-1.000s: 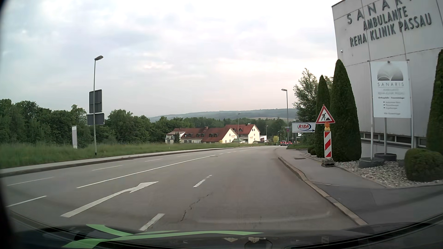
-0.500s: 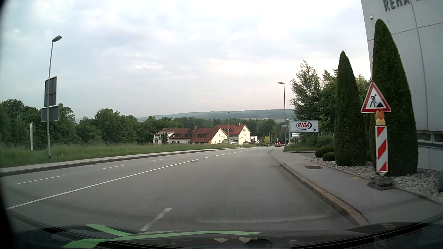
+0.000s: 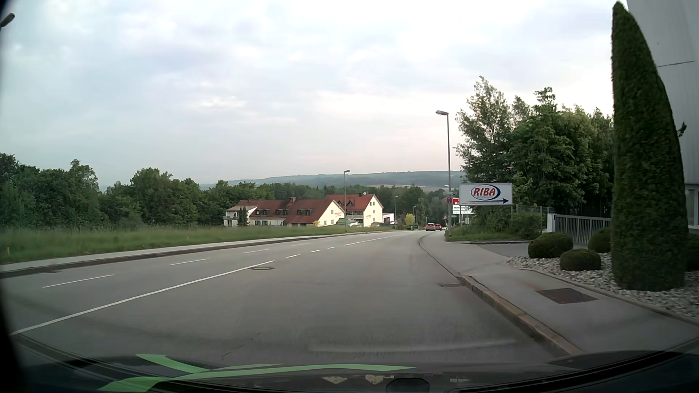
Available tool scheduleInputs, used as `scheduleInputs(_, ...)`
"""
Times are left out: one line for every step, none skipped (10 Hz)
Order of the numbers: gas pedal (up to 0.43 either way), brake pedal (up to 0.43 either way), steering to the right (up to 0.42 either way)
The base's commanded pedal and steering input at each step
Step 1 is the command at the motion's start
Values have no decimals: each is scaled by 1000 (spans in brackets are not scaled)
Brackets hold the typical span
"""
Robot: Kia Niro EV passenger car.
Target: Follow the waypoints while adhering to traffic rules and regulations
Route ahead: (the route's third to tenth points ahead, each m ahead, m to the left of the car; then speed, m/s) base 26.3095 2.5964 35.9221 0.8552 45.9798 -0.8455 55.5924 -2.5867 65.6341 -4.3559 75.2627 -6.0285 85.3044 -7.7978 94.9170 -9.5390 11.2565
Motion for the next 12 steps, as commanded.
scheduleInputs(20,0,19)
scheduleInputs(20,0,18)
scheduleInputs(20,0,16)
scheduleInputs(20,0,14)
scheduleInputs(20,0,11)
scheduleInputs(20,0,6)
scheduleInputs(20,0,4)
scheduleInputs(20,0,5)
scheduleInputs(0,0,4)
scheduleInputs(0,0,4)
scheduleInputs(0,0,5)
scheduleInputs(0,0,5)
